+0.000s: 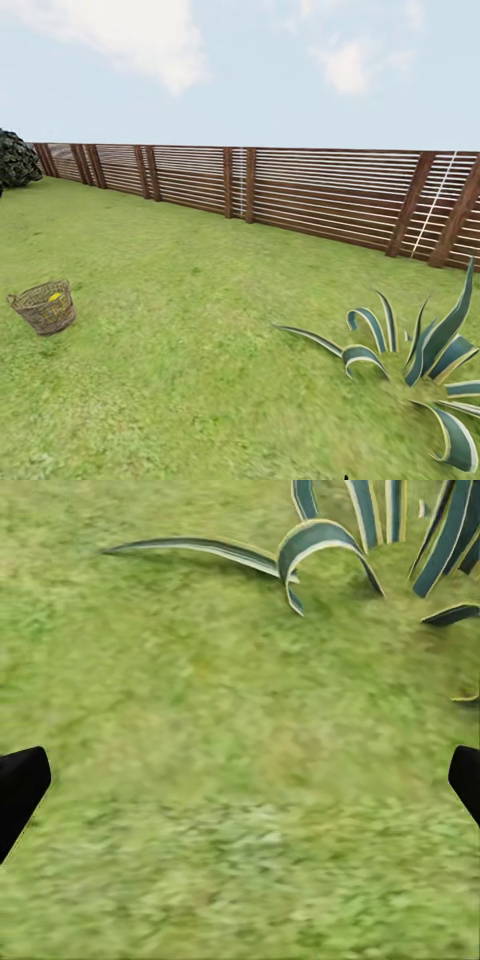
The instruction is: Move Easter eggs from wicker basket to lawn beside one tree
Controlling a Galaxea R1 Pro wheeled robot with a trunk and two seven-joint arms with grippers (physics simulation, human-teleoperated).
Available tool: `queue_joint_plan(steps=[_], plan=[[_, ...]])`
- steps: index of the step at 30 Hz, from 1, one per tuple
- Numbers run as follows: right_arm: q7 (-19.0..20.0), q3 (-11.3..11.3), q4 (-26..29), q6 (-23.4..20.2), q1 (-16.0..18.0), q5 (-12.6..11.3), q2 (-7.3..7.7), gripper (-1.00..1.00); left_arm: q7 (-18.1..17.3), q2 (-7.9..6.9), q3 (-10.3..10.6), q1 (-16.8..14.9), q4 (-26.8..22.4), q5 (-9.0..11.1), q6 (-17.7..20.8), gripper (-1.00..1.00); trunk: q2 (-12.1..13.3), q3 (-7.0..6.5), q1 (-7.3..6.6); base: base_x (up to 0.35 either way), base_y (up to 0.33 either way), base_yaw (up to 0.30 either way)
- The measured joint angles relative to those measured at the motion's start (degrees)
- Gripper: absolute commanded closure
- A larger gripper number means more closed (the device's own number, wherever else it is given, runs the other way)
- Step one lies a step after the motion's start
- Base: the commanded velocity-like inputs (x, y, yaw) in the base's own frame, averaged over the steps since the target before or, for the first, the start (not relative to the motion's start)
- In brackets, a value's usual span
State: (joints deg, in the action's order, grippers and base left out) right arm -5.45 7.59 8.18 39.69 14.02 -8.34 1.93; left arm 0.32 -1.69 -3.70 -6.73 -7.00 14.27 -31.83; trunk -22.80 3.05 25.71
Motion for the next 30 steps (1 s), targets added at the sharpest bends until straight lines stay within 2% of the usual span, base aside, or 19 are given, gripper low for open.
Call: queue_joint_plan(steps=[9, 20, 30], plan=[[0.0, -0.05, -1.1, 0.39, 0.0, 0.02, 0.0, -1.0, 0.0, 0.04, 0.0, -0.04, 0.0, 0.01, 0.0, -1.0, 0.0, -0.18, 0.0, 0.306, 0.0, 0.279], [-0.01, -0.04, -1.13, 0.37, 0.0, 0.11, 0.0, -1.0, 0.0, 0.05, 0.01, -0.03, -0.01, 0.01, 0.0, -1.0, 0.01, -0.19, 0.02, 0.057, 0.0, 0.293], [0.05, -0.07, -1.13, 0.36, 0.01, 0.11, 0.0, -1.0, 0.0, 0.01, 0.08, -0.01, 0.0, 0.0, 0.0, -1.0, 0.0, -0.19, 0.0, 0.303, 0.0, 0.294]])
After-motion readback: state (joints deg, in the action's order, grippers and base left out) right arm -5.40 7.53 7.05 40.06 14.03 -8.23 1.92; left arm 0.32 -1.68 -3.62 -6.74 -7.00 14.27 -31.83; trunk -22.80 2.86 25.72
